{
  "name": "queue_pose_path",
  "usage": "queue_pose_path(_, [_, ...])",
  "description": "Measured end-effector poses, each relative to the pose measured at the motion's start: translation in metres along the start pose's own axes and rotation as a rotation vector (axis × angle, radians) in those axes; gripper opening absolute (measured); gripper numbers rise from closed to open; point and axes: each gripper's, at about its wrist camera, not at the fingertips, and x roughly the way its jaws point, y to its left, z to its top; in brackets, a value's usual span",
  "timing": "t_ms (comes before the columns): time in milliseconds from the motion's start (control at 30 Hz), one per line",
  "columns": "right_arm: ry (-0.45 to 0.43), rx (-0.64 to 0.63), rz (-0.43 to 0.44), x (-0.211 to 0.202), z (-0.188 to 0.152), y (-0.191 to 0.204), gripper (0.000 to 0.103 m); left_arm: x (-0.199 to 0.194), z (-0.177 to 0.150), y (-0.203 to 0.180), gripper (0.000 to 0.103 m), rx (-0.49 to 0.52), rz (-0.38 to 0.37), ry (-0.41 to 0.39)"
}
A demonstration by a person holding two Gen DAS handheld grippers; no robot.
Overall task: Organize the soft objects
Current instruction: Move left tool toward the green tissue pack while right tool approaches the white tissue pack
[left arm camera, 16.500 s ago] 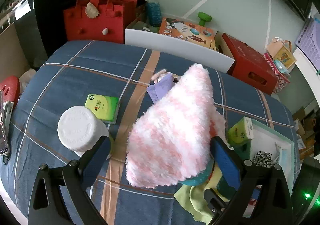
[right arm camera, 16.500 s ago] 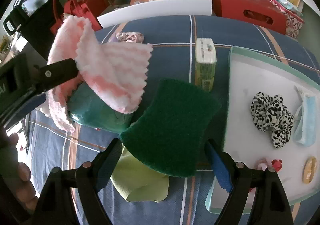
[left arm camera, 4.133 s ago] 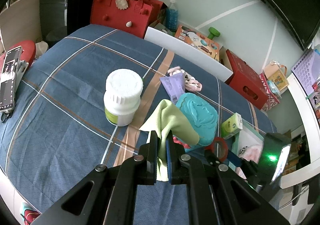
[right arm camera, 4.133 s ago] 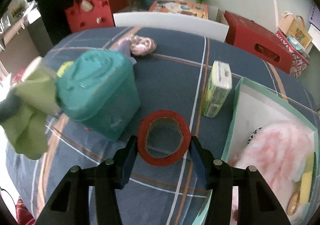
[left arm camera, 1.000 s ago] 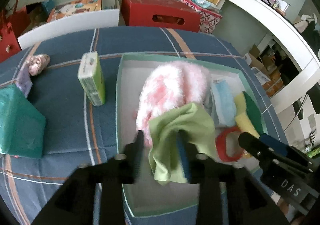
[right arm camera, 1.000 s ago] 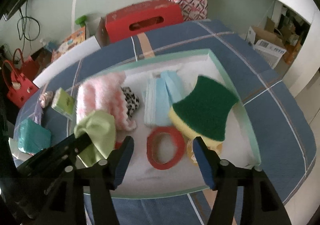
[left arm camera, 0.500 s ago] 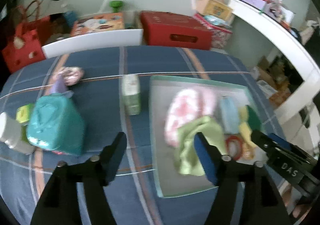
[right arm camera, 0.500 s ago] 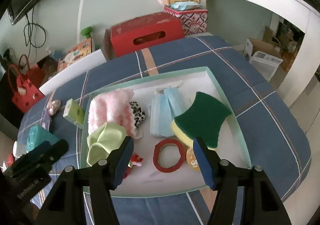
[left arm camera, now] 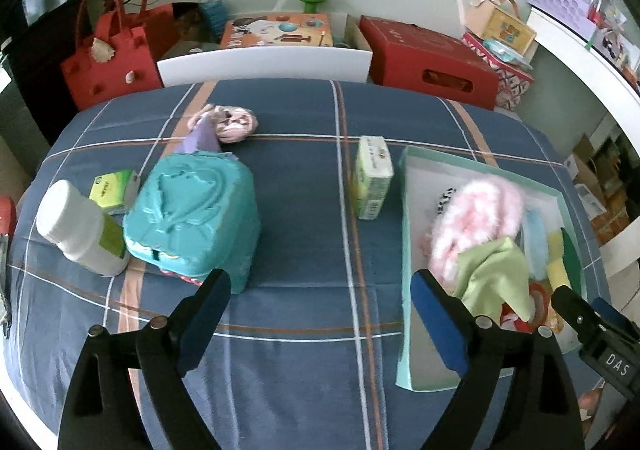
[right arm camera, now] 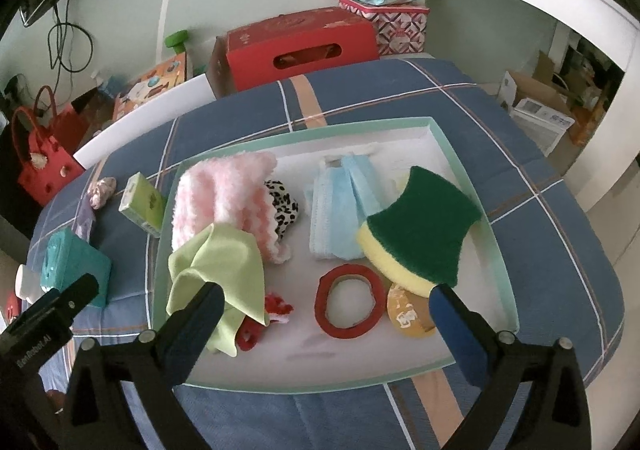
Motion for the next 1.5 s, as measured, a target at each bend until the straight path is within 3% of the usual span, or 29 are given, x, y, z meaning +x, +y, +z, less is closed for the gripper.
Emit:
queue_pose_path(333, [-0.006, -0.015, 0.026, -0.004, -0.001, 0.014, 0.103, -0.025, 0.007, 0.033, 0.092, -0.046, -0.007, -0.034])
queue_pose_path(467, [-0.031, -0.034, 0.047, -0.012, -0.001, 0.026, 0.103, -0.034, 0.011, 0.059, 0.092, -0.087, 0.037, -0.059])
queue_pose_path(1000, [-0.035, -0.202, 0.161, -0.019, -0.009, 0.112, 0.103, -0.054, 0.01, 0.153, 0.092, -0.288, 0.079, -0.087])
queue_pose_path(1500, [-0.054, -0.261, 0.211, -0.017, 0.021, 0.174, 0.103, -0.057, 0.015, 0.197, 0.092, -0.381, 0.069, -0.091])
